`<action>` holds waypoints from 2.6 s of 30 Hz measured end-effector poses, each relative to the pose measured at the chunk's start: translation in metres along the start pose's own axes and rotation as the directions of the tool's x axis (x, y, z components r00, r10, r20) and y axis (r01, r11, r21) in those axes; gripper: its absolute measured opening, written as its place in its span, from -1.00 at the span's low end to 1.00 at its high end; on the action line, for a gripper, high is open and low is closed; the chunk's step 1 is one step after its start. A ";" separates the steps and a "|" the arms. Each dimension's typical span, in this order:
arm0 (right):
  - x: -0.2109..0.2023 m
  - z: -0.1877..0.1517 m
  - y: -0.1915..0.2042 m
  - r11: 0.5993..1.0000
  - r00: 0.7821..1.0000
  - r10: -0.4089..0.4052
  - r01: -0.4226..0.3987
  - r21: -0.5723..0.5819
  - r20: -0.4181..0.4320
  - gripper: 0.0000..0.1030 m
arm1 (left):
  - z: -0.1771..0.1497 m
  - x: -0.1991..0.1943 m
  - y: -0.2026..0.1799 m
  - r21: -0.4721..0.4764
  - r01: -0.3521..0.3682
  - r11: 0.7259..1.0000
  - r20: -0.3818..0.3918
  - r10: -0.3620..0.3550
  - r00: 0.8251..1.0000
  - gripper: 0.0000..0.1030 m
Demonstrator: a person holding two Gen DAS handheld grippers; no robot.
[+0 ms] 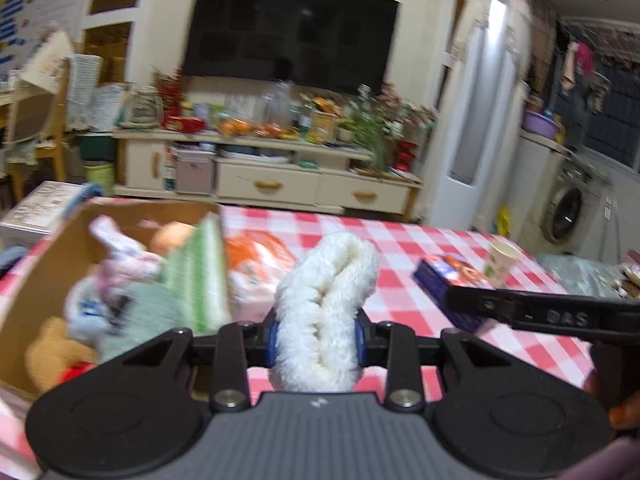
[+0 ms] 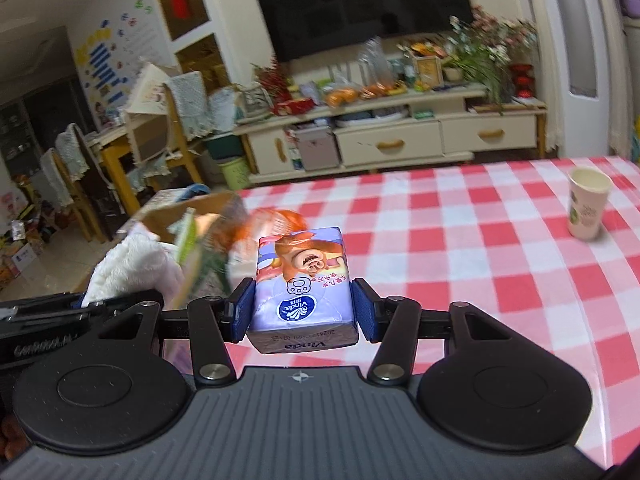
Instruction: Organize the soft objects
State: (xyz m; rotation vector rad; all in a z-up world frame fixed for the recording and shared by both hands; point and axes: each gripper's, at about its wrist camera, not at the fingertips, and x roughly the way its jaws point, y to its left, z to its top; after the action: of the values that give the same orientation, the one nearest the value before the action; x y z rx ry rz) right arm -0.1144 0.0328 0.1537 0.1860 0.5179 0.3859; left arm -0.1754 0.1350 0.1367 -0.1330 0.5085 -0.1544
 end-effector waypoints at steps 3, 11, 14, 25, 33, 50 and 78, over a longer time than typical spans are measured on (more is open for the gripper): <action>0.006 0.009 0.019 0.999 0.999 0.031 -0.031 -0.031 0.008 0.26 | 0.008 -0.007 0.019 -0.021 -0.063 0.998 0.022 0.063 0.998 -0.38; 0.043 0.042 0.064 0.988 0.991 0.131 -0.129 -0.087 0.013 0.26 | 0.020 0.002 0.061 -0.065 -0.210 0.975 0.038 0.213 0.976 -0.38; 0.065 0.053 0.082 0.981 0.988 0.153 -0.152 -0.117 0.004 0.26 | 0.023 0.012 0.074 -0.079 -0.242 0.967 0.032 0.245 0.969 -0.38; 0.146 0.077 0.133 0.956 0.978 0.199 -0.208 -0.209 -0.064 0.26 | 0.024 0.043 0.118 -0.089 -0.288 0.954 -0.013 0.288 0.958 -0.36; 0.193 0.083 0.156 0.944 0.971 0.200 -0.226 -0.239 -0.127 0.26 | 0.028 0.060 0.132 -0.062 -0.314 0.947 -0.035 0.312 0.949 -0.31; 0.201 0.079 0.163 0.960 0.980 0.142 -0.170 -0.222 -0.138 0.94 | 0.035 0.052 0.135 -0.075 -0.332 0.940 -0.036 0.331 0.943 0.92; 0.028 0.015 0.135 0.979 0.991 -0.134 0.134 -0.155 0.007 0.96 | 0.008 -0.033 0.085 -0.071 -0.384 0.920 0.017 0.386 0.922 0.98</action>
State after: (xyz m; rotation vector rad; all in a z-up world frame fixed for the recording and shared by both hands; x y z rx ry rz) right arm -0.1259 0.1656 0.1905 0.0003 0.4982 0.2934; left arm -0.1904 0.2247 0.1454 -0.0974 0.5006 0.2512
